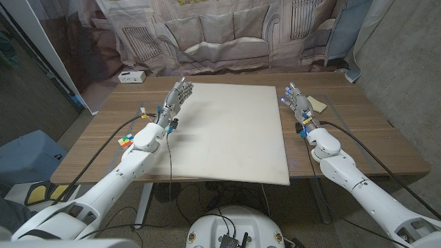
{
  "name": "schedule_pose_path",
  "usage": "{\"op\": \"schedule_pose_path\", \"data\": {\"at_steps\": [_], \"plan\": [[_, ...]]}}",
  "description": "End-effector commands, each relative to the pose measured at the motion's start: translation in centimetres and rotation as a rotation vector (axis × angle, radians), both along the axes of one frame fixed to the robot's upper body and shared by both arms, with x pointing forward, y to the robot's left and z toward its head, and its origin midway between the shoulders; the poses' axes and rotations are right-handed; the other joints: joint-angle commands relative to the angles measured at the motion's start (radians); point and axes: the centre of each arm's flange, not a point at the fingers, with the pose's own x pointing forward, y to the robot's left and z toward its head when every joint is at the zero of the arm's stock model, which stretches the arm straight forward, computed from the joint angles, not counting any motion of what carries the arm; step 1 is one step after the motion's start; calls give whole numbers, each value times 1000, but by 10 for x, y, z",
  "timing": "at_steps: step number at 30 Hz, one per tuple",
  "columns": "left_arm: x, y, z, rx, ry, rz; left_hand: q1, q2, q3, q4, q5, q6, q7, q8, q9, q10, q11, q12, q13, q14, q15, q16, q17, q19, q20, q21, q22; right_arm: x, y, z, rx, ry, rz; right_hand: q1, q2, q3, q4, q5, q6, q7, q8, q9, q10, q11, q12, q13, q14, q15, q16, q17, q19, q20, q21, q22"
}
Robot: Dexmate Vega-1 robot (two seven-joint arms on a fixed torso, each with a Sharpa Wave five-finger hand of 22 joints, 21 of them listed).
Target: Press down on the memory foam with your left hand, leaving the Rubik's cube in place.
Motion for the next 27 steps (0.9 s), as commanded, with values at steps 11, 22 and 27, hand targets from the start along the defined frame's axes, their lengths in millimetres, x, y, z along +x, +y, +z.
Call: {"op": "schedule_pose_path", "data": {"at_steps": [11,22,27], "plan": [[-11,-14,9,59,-111,20,16,3,0,-13,-1,29,-2,7,5,22,-2,10,-6,31,-2,10,3,25,-1,7,4,-5,-5,-4,18,-6,-5,4,-2,0,-5,3,2,5,4,1,11,1,4,-2,9,3,5,-4,16,1,-8,4],[-9,-25,13,93,-152,4,21,5,0,-17,-2,42,-4,8,5,36,0,13,-11,42,-5,10,2,35,0,8,4,-6,-10,-7,28,-14,-18,2,-1,-2,-5,3,0,6,4,1,12,1,3,-4,9,2,4,-8,17,1,-13,4],[-9,-30,11,112,-159,-11,23,6,0,-20,-2,48,-5,9,5,39,0,14,-13,48,-9,10,2,39,0,8,4,-7,-13,-11,39,-12,-28,2,0,-3,-6,4,7,3,6,1,21,-6,6,-6,18,-2,7,-12,22,1,-16,4]]}}
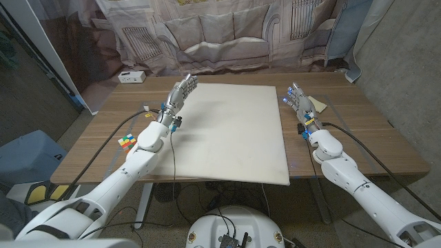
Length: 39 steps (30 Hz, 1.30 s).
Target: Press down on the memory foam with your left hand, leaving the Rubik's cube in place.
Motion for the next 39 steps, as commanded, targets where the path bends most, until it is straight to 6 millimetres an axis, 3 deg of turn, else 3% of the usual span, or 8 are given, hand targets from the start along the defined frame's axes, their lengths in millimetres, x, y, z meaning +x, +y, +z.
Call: {"op": "schedule_pose_path", "data": {"at_steps": [1,5,19,23,39], "plan": [[0,-11,0,45,-28,-15,11,5,3,-6,-3,13,-1,9,5,10,-6,6,1,10,-2,10,2,12,-2,8,4,-1,-7,-6,31,4,-15,2,0,-3,-7,4,11,0,8,3,25,-4,8,-3,27,-10,11,-6,19,1,-6,4],[-2,-14,0,66,-53,24,13,5,3,-8,-3,18,-2,9,5,13,-7,7,-1,12,-3,9,2,16,-3,9,4,-1,-9,-9,49,4,-4,3,0,-4,-10,4,21,-3,12,3,42,-10,12,-6,43,-13,14,-13,37,-3,-6,4],[-14,-25,5,194,-137,199,18,6,3,-14,-4,35,-5,10,6,27,-12,9,-6,29,-10,10,2,26,-2,9,4,-3,-11,-9,51,0,-18,1,1,-7,-11,3,27,-7,12,2,46,-15,10,-9,48,-17,13,-20,40,-5,-14,4],[-18,-32,5,258,-163,255,19,6,3,-15,-4,38,-6,10,6,27,-13,9,-7,32,-12,10,2,27,-2,8,4,-3,-11,-10,52,-4,-20,-1,4,-8,-10,3,19,10,8,2,35,1,2,-11,36,-6,7,-25,34,-3,-24,4],[-23,-45,5,289,-211,253,24,6,2,-21,-5,61,-7,11,6,48,-16,13,-13,50,-16,10,2,34,-1,6,4,-6,-12,-9,42,-2,-27,-6,8,-11,-11,3,15,8,6,2,16,1,-7,-13,15,-3,-2,-33,15,-1,-45,4]]}}
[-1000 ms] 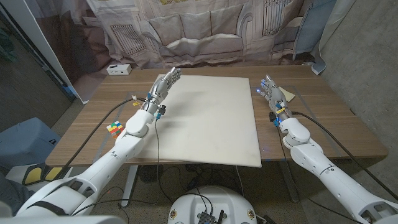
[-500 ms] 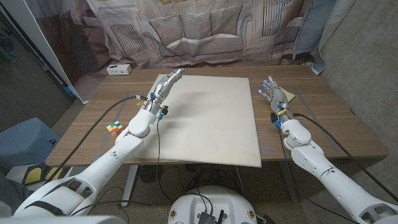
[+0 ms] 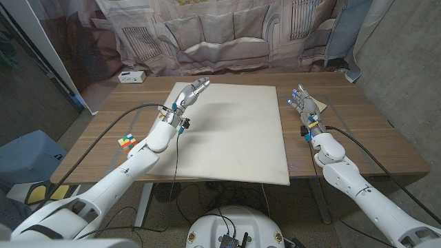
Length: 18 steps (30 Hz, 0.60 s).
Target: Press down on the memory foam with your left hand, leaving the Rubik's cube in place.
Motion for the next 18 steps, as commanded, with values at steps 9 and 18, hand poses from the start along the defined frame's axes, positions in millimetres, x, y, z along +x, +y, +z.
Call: {"op": "schedule_pose_path", "data": {"at_steps": [9,18], "plan": [[-11,-17,2,93,-83,72,10,0,3,-7,-5,19,1,4,1,16,-3,5,-1,17,-2,9,2,13,-6,6,4,-5,-2,0,-6,3,-8,-3,5,-4,-4,3,1,8,-2,2,1,2,-1,0,-7,4,-2,-4,1,0,-6,5],[-20,-27,-1,174,-156,172,12,1,3,-9,-5,21,-3,2,1,19,-7,4,-3,19,-5,7,2,13,-5,4,4,-8,-2,-1,-9,4,-11,-3,6,-5,-4,3,4,11,-1,2,4,4,0,0,-3,6,-1,-7,5,1,-9,5]]}}
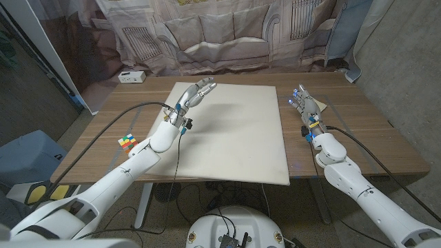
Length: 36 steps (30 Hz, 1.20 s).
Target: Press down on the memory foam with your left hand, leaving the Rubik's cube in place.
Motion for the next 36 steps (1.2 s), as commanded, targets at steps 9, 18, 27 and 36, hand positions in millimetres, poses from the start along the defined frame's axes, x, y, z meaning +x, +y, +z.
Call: {"op": "schedule_pose_path", "data": {"at_steps": [9,18,27,36], "plan": [[-18,-18,-5,131,-125,144,15,3,0,-9,-5,13,-3,0,2,11,-6,4,-1,14,-6,6,2,7,4,2,4,-5,0,-3,6,3,-6,-4,7,-2,-1,3,9,10,-1,1,8,5,1,0,-1,8,0,0,7,2,-4,5],[-23,-24,-6,182,-161,215,16,3,0,-11,-6,15,-4,-1,2,10,-6,2,-2,15,-7,4,2,6,3,1,4,-7,0,-6,8,6,-4,-4,8,-2,-2,4,11,10,0,1,8,1,1,-1,2,5,1,-3,10,1,-7,5],[-25,-28,-7,210,-164,251,18,5,0,-13,-6,22,-10,-1,2,11,-11,1,-4,12,-11,0,2,-1,1,-3,4,-8,-1,-10,7,6,-9,-4,9,-3,-3,4,14,8,0,1,15,1,3,-1,9,2,3,-6,17,1,-9,5],[-25,-32,-8,261,-138,274,17,6,-1,-14,-7,29,-9,-3,2,6,-7,-3,-6,9,-9,-3,2,-6,-17,-7,4,-8,-2,-12,7,12,-6,-5,13,-4,-3,4,23,-7,3,2,21,-4,4,-1,13,0,4,-11,25,-2,-15,5]]}}
